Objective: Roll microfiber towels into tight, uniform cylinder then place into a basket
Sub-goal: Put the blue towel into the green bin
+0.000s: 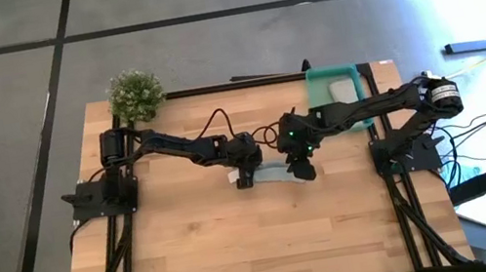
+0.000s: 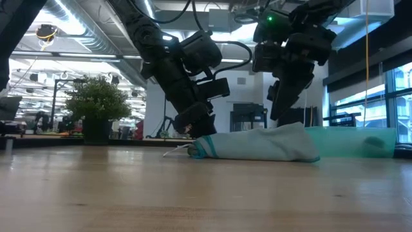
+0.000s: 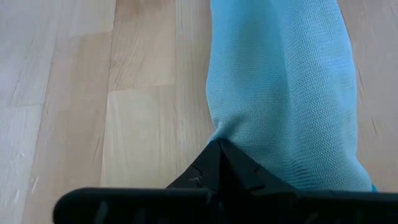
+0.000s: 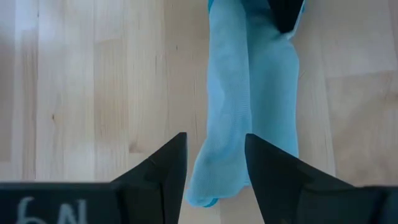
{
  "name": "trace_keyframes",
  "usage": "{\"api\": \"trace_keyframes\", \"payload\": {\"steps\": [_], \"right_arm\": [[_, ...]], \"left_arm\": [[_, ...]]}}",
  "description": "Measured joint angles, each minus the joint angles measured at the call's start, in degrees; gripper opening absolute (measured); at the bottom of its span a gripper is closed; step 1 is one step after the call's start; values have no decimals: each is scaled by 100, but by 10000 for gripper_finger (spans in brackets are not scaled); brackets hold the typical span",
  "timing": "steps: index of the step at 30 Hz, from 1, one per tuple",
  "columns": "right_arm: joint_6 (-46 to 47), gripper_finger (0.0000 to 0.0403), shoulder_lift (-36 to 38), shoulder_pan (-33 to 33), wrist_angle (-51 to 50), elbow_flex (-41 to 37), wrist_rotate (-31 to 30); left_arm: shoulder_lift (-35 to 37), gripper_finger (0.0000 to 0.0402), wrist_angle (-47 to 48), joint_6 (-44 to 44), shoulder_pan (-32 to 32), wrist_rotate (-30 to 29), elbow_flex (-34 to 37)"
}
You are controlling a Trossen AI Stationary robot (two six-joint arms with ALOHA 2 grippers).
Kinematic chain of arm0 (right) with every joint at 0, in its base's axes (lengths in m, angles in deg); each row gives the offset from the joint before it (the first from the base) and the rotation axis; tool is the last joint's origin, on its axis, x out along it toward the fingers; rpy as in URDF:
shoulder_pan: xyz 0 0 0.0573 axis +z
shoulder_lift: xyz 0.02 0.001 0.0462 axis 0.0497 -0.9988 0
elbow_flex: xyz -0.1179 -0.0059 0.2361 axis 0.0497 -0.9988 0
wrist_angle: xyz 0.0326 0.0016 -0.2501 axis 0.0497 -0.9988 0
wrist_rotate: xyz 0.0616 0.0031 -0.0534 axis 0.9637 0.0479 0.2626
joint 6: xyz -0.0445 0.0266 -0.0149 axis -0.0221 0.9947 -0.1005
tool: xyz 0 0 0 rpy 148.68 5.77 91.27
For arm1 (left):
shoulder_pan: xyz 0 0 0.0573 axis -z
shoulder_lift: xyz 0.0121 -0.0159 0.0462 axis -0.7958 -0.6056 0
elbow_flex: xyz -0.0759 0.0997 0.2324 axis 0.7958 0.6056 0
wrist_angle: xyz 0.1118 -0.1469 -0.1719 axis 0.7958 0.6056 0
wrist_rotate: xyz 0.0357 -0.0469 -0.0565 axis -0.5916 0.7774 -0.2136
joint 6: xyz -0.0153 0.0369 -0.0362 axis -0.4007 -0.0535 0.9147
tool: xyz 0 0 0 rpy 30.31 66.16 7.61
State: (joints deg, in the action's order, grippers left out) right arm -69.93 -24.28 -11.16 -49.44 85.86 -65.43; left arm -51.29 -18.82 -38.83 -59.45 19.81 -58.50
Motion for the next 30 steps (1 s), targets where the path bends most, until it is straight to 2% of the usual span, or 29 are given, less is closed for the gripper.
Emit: {"api": "trace_keyframes", "payload": {"steps": [27, 30], "right_arm": [[33, 162, 0, -4, 519, 0, -10], [22, 174, -13, -2, 564, 0, -160]], "left_arm": [[7, 0, -17, 0, 0, -7, 0], [8, 0, -17, 1, 0, -7, -2]]}}
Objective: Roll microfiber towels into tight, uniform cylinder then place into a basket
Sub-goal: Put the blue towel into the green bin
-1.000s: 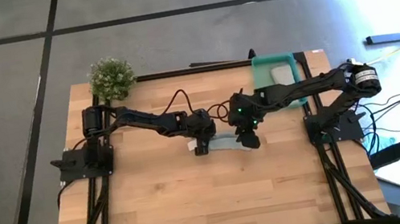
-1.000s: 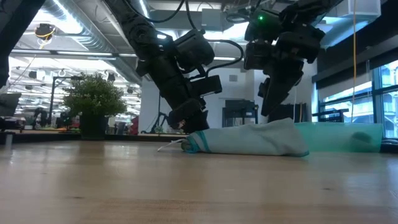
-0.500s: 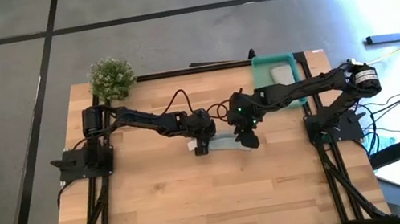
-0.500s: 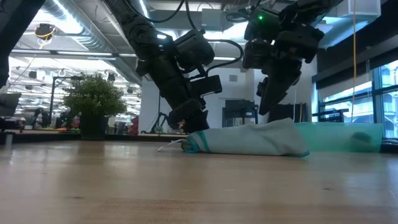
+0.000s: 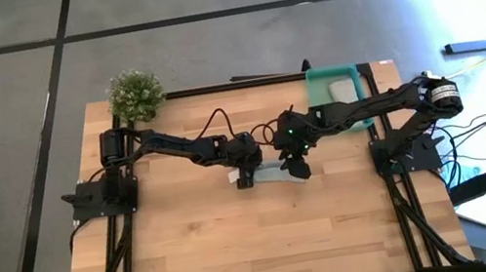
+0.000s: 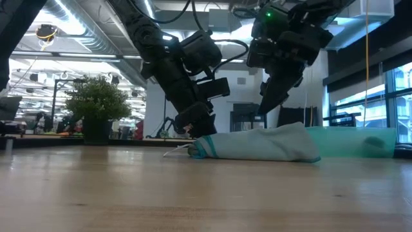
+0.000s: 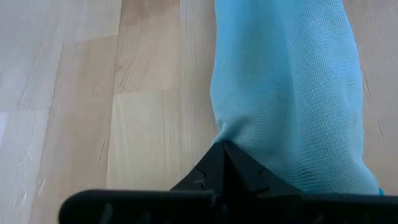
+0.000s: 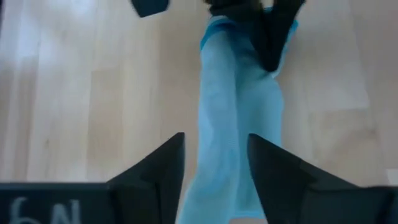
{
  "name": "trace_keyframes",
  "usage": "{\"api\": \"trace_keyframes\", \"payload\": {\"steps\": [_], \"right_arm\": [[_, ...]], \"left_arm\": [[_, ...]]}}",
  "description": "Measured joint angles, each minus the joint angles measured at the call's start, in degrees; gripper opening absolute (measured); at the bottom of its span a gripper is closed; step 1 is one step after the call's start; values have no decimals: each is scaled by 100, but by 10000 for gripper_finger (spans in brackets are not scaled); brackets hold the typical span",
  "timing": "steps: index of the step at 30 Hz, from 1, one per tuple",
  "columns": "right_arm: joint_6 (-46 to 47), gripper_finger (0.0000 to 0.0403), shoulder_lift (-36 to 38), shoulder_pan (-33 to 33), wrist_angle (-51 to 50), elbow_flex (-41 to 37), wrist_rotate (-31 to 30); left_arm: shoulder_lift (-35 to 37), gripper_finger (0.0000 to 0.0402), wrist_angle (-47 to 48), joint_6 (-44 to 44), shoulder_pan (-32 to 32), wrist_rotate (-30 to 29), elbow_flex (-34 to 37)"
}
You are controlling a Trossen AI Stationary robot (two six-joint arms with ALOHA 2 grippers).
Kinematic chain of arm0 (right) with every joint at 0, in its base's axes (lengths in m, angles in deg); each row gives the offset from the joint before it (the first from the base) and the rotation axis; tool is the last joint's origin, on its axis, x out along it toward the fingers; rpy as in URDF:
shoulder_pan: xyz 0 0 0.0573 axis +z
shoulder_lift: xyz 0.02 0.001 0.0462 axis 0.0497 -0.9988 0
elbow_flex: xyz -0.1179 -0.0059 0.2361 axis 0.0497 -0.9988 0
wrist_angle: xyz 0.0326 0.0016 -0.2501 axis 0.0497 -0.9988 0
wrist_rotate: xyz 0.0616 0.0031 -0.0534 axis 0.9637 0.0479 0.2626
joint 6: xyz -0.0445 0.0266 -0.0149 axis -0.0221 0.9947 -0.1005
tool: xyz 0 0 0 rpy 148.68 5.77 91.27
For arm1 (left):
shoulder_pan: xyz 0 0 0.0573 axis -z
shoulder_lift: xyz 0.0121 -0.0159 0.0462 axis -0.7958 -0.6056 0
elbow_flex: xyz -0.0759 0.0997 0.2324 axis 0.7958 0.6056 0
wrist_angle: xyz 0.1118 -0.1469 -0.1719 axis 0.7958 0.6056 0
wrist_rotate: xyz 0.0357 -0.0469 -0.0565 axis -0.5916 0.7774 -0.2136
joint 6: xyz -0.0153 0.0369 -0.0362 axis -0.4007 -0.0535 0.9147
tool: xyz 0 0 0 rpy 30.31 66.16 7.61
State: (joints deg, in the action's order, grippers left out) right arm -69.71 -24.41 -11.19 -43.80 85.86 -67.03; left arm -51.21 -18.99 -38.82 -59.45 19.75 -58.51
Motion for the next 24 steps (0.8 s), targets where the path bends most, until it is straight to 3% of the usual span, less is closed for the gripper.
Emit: {"api": "trace_keyframes", "payload": {"steps": [3, 12, 24], "right_arm": [[3, 213, -81, -2, 81, 0, -165], [-29, 386, -541, 0, 502, 0, -196], [-352, 399, -1221, -13, 1229, 13, -187]], "left_arm": [[1, 0, 0, 1, -2, 2, -1], [1, 0, -2, 3, -2, 2, -3], [3, 0, -26, -1, -2, 0, -9]]}}
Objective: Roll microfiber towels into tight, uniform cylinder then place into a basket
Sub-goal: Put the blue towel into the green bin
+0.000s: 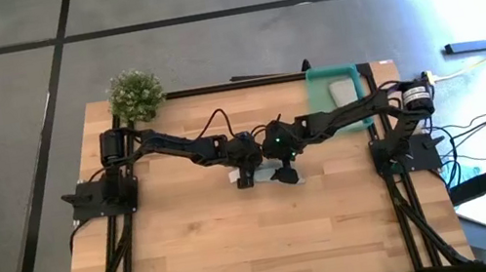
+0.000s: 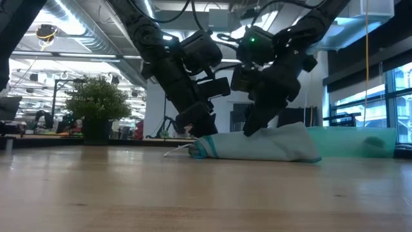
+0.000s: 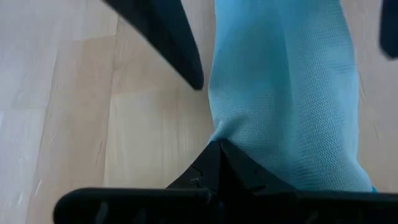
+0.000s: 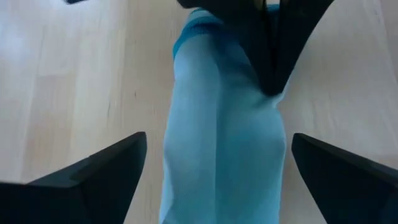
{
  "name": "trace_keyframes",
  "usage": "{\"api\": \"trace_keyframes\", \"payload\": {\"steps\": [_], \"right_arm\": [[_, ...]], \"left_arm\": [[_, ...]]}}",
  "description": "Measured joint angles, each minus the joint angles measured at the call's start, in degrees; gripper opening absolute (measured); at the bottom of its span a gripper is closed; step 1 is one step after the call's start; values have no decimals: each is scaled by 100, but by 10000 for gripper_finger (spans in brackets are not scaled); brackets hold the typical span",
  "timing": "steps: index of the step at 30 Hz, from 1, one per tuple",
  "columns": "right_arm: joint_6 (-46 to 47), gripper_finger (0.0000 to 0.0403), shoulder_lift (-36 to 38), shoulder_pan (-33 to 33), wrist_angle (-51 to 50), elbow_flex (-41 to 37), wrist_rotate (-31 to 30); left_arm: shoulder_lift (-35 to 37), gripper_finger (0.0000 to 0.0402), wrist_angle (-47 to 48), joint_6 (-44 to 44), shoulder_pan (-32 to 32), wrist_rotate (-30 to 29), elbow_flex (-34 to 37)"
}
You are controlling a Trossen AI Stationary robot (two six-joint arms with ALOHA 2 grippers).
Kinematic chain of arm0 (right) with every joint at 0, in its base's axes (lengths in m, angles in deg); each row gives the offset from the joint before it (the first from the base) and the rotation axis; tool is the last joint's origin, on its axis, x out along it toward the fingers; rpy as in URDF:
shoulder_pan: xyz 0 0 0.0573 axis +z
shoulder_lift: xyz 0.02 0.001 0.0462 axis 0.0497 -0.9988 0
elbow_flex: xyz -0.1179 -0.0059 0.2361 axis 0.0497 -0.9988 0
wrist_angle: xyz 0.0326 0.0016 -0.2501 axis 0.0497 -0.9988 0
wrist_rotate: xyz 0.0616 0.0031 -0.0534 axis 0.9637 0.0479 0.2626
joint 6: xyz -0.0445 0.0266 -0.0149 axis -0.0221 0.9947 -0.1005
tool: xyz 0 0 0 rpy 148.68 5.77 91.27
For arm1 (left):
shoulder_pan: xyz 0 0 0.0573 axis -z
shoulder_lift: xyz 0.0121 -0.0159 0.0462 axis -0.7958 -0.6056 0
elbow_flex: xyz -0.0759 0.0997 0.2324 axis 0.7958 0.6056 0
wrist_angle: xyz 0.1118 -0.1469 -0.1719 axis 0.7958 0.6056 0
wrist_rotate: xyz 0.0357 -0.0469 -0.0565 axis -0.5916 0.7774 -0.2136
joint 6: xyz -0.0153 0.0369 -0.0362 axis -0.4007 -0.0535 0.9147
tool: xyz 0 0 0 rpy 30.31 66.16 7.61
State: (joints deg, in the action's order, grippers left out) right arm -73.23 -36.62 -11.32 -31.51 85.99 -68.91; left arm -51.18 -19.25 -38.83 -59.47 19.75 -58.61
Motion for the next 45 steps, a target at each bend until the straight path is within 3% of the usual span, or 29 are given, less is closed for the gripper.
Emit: {"api": "trace_keyframes", "payload": {"steps": [14, 33, 37, 41, 45], "right_arm": [[1, 399, -558, -9, 219, 0, -24], [-441, 399, -585, 69, 127, 2, -86], [-457, 398, -585, 161, 168, -11, -367], [-392, 380, -587, 202, 174, -13, -406], [-401, 330, -591, 258, 96, -6, -550]], "left_arm": [[7, 0, 59, 22, -2, 2, 11], [7, 0, 26, -20, 2, -6, 11], [7, 0, 33, -19, 4, -1, 11], [7, 0, 39, 0, 2, 26, 11], [7, 0, 42, 21, 1, 22, 11]]}}
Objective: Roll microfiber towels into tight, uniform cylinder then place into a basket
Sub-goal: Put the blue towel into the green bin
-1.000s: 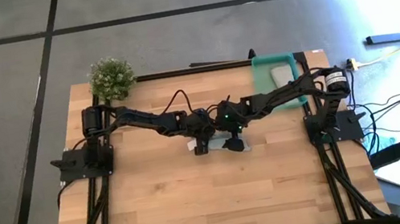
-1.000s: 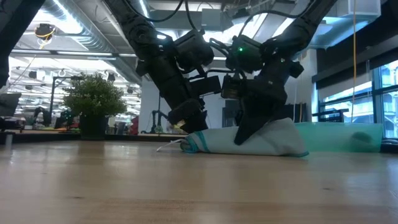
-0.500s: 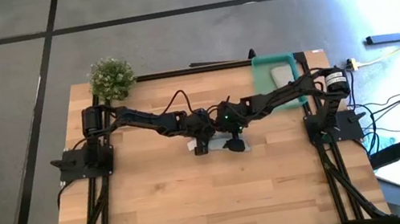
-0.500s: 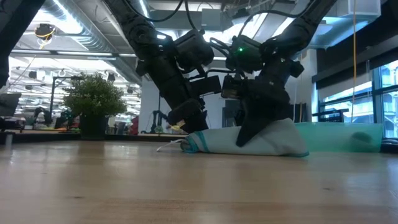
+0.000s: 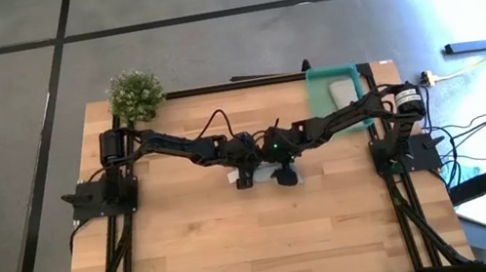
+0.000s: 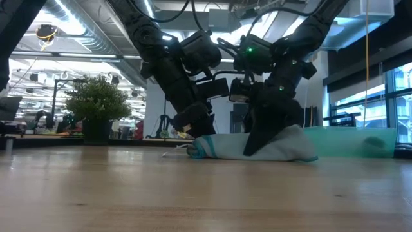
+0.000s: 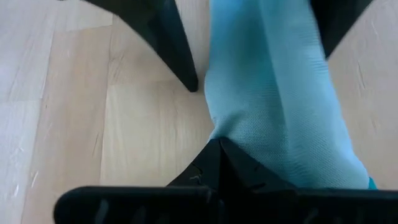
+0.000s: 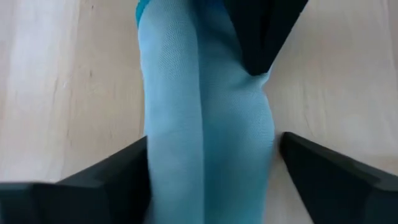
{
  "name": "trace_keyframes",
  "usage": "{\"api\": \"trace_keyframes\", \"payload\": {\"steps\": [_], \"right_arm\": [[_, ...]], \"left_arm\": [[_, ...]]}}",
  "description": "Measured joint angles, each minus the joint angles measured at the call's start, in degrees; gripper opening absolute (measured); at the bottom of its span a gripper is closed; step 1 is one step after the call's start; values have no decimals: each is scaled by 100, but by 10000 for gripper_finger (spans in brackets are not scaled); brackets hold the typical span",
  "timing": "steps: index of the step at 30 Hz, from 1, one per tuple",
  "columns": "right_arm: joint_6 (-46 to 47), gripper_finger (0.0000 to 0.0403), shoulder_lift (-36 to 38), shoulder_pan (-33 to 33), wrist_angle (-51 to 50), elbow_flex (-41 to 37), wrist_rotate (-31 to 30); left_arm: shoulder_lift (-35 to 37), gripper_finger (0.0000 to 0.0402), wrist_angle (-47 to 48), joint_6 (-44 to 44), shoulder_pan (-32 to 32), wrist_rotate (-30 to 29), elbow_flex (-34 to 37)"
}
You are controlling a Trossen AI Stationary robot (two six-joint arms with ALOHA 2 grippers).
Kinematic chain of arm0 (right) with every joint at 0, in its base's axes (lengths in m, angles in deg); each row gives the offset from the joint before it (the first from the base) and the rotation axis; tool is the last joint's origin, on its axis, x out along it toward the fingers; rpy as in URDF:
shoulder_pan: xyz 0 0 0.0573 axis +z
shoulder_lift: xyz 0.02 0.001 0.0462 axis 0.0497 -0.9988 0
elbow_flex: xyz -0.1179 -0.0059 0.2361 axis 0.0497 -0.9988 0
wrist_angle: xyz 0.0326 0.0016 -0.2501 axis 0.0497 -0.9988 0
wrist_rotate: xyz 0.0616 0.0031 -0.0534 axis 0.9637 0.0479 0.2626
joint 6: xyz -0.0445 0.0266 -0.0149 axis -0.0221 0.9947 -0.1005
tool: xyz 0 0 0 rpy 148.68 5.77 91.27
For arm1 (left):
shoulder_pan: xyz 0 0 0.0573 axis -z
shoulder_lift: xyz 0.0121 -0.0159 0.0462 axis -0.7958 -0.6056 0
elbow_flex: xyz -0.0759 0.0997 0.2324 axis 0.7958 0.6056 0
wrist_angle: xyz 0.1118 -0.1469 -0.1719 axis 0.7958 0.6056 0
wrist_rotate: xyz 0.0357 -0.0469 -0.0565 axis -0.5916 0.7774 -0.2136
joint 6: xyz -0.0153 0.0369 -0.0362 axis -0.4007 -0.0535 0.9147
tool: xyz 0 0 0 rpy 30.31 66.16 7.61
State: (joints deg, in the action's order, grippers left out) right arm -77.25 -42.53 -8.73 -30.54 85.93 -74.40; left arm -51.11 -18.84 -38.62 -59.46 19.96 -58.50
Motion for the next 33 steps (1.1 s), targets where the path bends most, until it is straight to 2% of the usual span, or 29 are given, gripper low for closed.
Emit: {"api": "trace_keyframes", "payload": {"steps": [8, 14, 33], "right_arm": [[126, 173, 0, 11, -253, 16, -125], [189, 59, -2, 4, -122, 2, 246], [320, 58, -7, 0, -108, -3, 247]], "left_arm": [[-7, 0, -22, -23, 1, -20, -4], [-9, 0, -24, -21, 1, -4, -11], [-9, 0, -28, -3, 0, -15, -11]]}}
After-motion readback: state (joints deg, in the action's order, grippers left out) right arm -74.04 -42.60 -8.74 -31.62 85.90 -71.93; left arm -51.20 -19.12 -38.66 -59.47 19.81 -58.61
